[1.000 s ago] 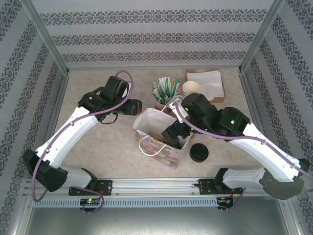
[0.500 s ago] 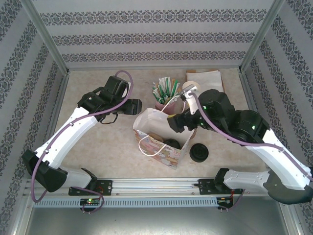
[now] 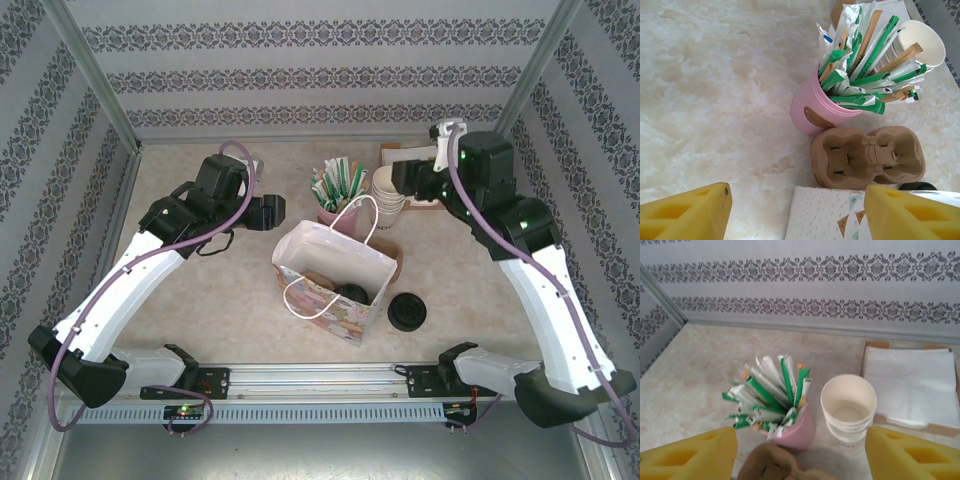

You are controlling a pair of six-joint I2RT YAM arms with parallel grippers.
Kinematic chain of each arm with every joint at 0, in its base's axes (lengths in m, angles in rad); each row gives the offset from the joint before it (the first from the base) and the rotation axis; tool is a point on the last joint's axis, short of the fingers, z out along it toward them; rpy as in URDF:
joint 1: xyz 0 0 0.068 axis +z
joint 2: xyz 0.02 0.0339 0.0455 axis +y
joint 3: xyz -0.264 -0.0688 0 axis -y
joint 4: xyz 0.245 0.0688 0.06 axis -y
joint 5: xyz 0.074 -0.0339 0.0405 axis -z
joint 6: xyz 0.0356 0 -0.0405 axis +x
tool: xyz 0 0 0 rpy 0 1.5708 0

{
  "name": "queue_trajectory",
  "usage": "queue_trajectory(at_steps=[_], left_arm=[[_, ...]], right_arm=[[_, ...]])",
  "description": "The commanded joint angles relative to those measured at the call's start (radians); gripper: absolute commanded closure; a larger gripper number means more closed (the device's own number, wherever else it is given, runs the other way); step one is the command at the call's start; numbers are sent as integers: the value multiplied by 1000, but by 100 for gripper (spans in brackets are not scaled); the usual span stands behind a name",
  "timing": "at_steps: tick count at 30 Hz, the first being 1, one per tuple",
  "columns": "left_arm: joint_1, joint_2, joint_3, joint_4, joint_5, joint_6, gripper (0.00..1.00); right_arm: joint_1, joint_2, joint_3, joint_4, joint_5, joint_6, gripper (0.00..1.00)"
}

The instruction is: Pack the takeout coffee

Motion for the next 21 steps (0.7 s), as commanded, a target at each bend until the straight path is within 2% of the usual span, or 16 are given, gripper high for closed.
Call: queue_trajectory(at_steps=[1,5,10,13,17,21], left_arm=[[-17,-22,-16,41,-3,7,29],[-19,-15,-13,56,2,41,29],[-19,-15,-28,115,44,58,29],[-19,-8,-33,145,85,63,30],[-19,-5,-39,163,108,81,30],[-19,16,-20,132,107,113,30]], right_arm=[[-52,76,-5,100,-214,-37,41],[-86,182,11,171,-341,-77,60],[-89,335,109,178,-378,-100,68],[-87,425,172,170,-368,-115,76],[-76,497,210,157,-428,-170,72],[-51,533,239,64,-498,-301,68]])
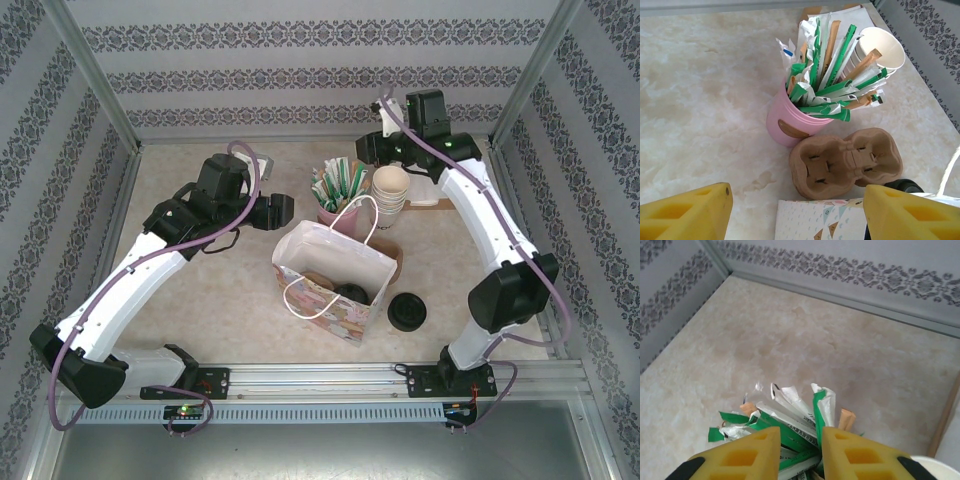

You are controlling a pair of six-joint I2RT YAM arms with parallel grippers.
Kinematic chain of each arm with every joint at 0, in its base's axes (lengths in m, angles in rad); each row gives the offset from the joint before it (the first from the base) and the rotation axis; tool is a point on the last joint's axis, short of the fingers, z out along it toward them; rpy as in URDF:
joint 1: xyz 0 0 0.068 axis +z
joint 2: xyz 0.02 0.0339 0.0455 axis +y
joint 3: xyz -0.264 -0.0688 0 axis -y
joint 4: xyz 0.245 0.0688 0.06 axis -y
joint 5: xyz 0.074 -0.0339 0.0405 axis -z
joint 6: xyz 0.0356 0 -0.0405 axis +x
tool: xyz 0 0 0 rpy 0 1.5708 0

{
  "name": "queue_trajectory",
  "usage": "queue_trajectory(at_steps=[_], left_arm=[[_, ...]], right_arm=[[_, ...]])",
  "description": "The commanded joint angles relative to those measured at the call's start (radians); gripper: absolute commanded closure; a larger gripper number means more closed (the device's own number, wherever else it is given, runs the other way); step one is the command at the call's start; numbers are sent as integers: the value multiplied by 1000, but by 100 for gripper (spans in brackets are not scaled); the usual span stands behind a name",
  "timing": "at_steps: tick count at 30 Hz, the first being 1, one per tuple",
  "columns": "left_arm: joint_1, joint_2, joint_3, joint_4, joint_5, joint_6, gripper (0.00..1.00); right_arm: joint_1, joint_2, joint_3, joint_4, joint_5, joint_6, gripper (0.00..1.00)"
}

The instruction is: Pack the takeout coffee

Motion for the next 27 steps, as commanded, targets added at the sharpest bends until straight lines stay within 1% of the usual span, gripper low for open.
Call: queue_trajectory(at_steps=[1,3,5,7,10,13,18,27], left_arm=[[-13,23,20,7,13,54,30],[-13,37,33,-5,8,61,30],[-13,46,41,-4,11,63,30],[-13,54,44,-2,13,61,30],[-13,56,41,-1,14,51,30],[-13,50,37,-5,18,43,30],[-13,50,37,-27,5,43,30],[-13,49,34,-37,5,46,30]], right_arm=[[32,13,39,-74,-101,-150,66],[43,20,29,-78,-123,-178,66],[52,38,34,-86,-182,-192,66],[66,61,50,-98,-209,-203,66],[88,112,102,-152,-212,-239,67],[99,162,148,-184,-223,-247,69],[103,209,188,-196,-225,-232,72],[128,231,168,-216,-147,-248,74]])
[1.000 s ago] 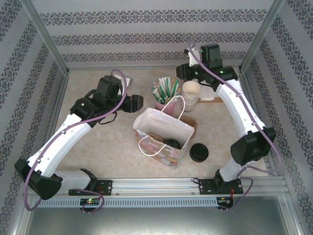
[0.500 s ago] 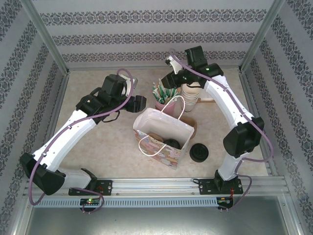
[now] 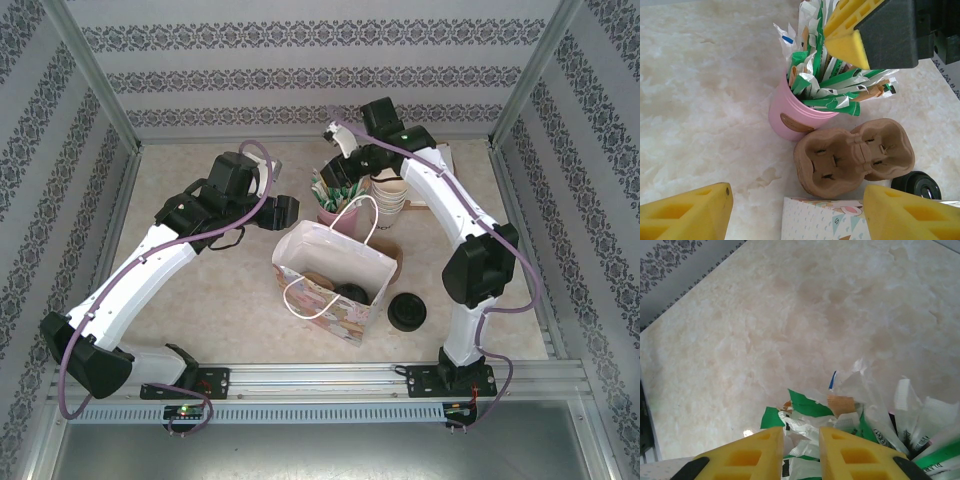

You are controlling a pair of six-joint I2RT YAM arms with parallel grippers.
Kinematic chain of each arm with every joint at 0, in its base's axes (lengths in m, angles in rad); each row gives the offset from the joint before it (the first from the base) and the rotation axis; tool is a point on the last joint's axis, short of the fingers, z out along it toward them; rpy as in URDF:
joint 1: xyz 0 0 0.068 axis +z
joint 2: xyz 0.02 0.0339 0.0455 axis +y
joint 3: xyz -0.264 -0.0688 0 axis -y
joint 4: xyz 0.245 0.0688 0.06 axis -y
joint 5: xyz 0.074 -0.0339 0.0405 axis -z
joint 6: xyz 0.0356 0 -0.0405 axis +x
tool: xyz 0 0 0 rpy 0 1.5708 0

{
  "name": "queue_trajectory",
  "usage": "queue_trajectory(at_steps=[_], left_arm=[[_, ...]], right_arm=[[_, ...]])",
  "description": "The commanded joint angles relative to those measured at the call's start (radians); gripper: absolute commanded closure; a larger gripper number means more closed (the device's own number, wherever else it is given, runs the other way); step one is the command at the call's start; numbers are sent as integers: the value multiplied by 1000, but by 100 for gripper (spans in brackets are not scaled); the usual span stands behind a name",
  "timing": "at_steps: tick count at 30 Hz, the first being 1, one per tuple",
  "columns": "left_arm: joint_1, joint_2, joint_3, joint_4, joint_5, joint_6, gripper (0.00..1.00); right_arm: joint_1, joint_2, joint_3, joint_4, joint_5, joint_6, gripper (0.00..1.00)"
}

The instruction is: Pack the takeout coffee

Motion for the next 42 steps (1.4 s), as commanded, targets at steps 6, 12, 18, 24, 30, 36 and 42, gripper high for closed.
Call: queue_trajectory(at_steps=[6,12,18,24,30,36,42], left_arm=[[-13,-9,21,-28,3,10,30],[-13,-11,21,-25,-2,13,30],[-13,-6,20,-20,-2,13,30],[-13,-6,18,-20,-4,17,30],[-13,-1,20,-17,-5,18,30],[-13,-1,21,-17,-5,17,30],[-13,5,24,-17,-4,16,30]], right_arm=[[15,29,12,2,105,6,76],[27,14,-5,48,167,19,74],[27,17,-11,89,224,48,69],[29,26,-9,82,228,51,66],[27,22,-12,91,289,63,69],[27,15,-17,96,310,73,72],[26,13,-22,101,352,91,76]])
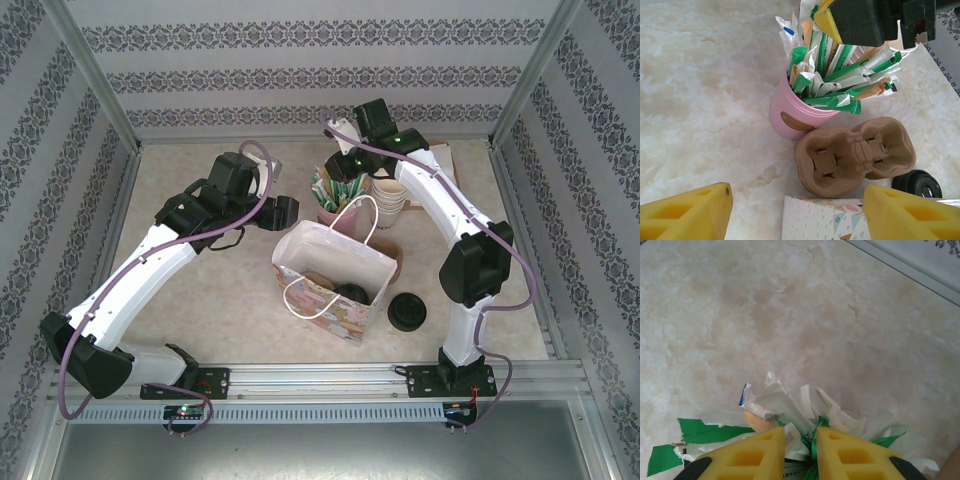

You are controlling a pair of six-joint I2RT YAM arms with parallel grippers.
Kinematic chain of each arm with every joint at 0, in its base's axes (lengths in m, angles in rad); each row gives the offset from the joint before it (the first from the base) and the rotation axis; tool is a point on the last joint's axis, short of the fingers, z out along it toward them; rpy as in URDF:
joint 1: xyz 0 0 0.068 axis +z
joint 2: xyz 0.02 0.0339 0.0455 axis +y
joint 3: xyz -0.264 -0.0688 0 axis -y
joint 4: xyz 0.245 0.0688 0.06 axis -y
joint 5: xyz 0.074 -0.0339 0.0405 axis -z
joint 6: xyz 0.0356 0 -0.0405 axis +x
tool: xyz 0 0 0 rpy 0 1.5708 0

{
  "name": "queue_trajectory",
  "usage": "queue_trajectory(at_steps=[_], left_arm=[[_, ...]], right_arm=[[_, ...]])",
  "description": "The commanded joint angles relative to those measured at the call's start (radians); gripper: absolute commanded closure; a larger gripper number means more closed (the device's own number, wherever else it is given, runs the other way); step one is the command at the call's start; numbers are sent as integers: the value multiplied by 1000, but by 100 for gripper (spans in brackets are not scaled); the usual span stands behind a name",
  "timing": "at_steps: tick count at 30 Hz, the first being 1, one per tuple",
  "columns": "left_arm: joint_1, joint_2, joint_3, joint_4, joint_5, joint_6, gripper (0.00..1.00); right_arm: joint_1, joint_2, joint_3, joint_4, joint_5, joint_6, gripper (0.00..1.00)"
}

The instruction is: Pack the takeout coffee

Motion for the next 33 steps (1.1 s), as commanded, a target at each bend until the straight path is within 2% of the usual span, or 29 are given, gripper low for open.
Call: queue_trajectory(at_steps=[1,6,14,22,27,33], left_arm=[[-14,5,24,-12,-4,15,30],[-13,9,25,-8,-4,13,30],[-13,13,31,-5,-4,12,30],[-13,13,29,-7,-5,8,30],[-13,11,29,-7,-5,5,30],[-14,11,30,-11,-6,1,30]], right_arm=[[4,-8,-14,20,51,30,76],[-3,-51,-59,74,61,58,67],[-25,-88,-94,116,64,97,64],[-27,-140,-115,143,26,125,64],[-28,-164,-132,152,81,133,65],[-55,-140,-127,128,99,175,71]])
